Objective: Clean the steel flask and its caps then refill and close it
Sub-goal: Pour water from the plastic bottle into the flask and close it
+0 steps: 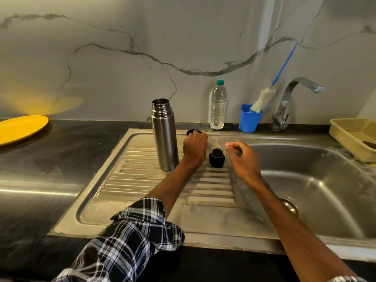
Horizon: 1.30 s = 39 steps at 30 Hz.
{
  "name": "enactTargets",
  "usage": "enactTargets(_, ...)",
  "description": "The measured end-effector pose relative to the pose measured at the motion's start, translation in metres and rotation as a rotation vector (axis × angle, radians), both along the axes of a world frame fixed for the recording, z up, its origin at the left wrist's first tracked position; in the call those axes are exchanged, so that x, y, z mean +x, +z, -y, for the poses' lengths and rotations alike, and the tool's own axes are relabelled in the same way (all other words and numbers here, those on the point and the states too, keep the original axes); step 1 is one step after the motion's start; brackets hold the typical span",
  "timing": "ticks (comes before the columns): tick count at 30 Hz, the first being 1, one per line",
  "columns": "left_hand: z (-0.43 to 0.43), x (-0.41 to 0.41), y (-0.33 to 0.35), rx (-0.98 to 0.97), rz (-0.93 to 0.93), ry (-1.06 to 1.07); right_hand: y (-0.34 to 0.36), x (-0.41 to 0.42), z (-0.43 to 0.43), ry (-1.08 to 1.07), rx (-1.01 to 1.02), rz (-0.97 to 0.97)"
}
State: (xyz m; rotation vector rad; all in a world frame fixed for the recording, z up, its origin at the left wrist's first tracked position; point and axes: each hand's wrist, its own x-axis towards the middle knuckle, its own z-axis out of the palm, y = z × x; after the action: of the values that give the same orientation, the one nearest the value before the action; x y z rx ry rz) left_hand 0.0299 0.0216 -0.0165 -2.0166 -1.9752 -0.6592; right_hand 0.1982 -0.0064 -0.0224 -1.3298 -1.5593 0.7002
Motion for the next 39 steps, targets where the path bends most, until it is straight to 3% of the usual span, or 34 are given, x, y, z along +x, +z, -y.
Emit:
enactTargets(9,-0.022,-0.015,-0.016,0.208,-0.048,-0.061,0.0,0.0,-0.002,-0.048,0.027,-0.042)
enactTargets(19,0.039,-0.019,0.016,-0.041,0.135,-0.107,-0.005,0.001,-0.005,-0.073,0.058,-0.053)
enactTargets(27,0.085,-0.015,0.014,-0.158,0.116,-0.138,-0.008,0.0,-0.004,-0.092,0.071,-0.044)
enactTargets(34,0.09,-0.011,0.02,-0.127,0.094,-0.13,-0.006,0.004,-0.007,-0.114,0.067,-0.046)
enactTargets(39,0.075,-0.009,0.042,0.043,0.165,-0.154,0.018,0.007,-0.027,-0.14,0.123,-0.081)
